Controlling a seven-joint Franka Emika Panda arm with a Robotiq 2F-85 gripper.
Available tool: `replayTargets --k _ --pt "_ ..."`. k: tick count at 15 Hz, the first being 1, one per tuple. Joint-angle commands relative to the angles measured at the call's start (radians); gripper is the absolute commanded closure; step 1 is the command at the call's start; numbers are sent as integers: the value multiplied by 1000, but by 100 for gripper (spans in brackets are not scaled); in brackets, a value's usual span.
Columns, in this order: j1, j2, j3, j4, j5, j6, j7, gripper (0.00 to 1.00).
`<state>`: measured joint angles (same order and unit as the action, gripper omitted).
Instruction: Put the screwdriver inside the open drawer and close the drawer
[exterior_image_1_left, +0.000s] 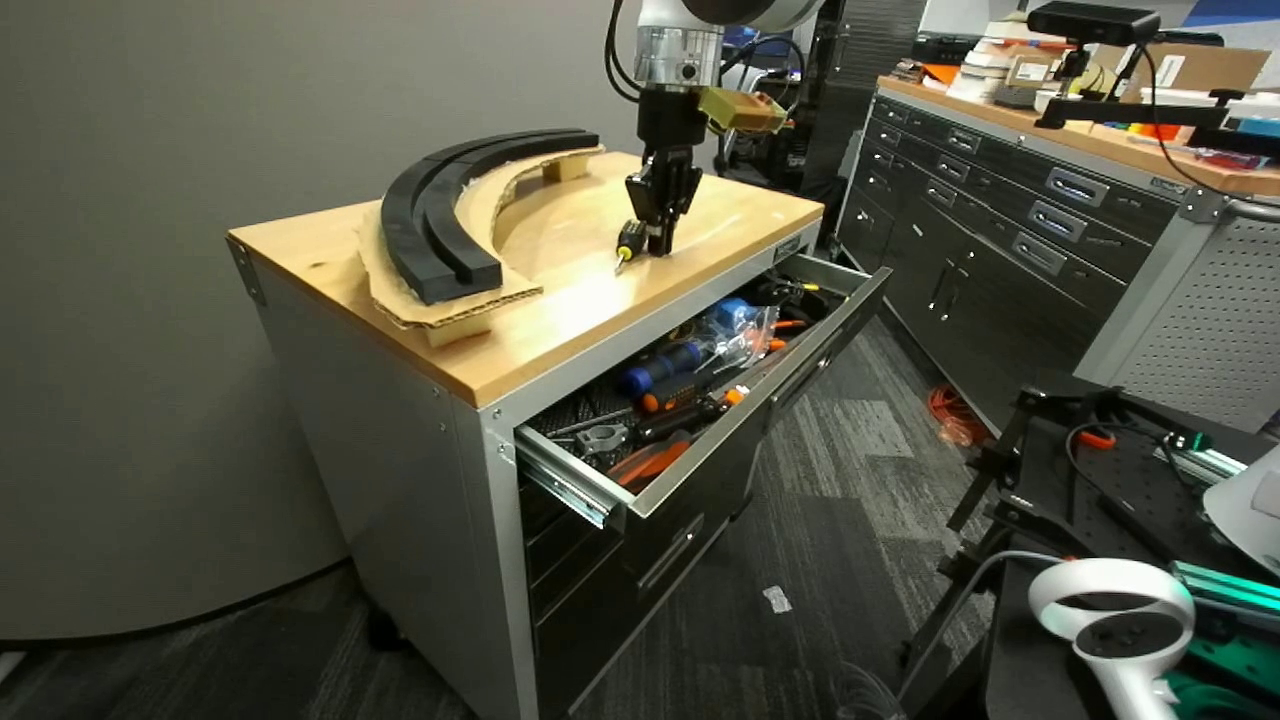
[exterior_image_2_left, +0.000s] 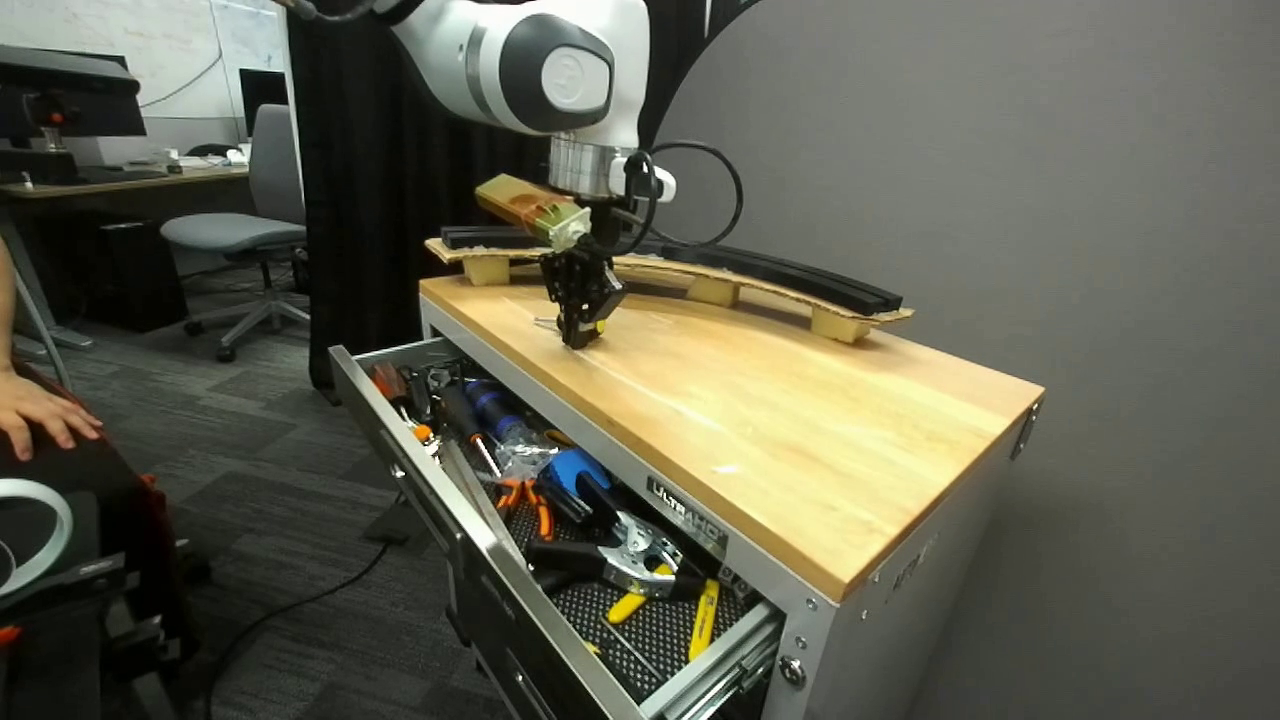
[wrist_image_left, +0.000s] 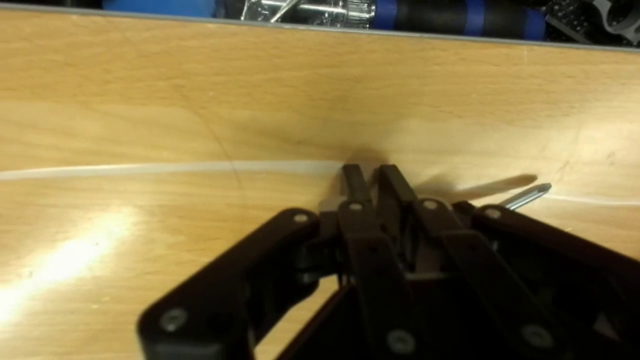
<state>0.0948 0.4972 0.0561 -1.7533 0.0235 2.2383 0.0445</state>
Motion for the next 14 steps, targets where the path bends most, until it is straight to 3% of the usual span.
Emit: replayTargets --k 1,8,11,13,14 --pt "12 -25 -4 -13 -6 24 42 54" --pt "25 -66 -8 4 25 -104 208 1" --pt "32 -76 -7 -12 7 -45 222 0" --pt "17 -58 6 13 59 -89 224 0" --pt "21 -59 2 2 72 -53 254 0"
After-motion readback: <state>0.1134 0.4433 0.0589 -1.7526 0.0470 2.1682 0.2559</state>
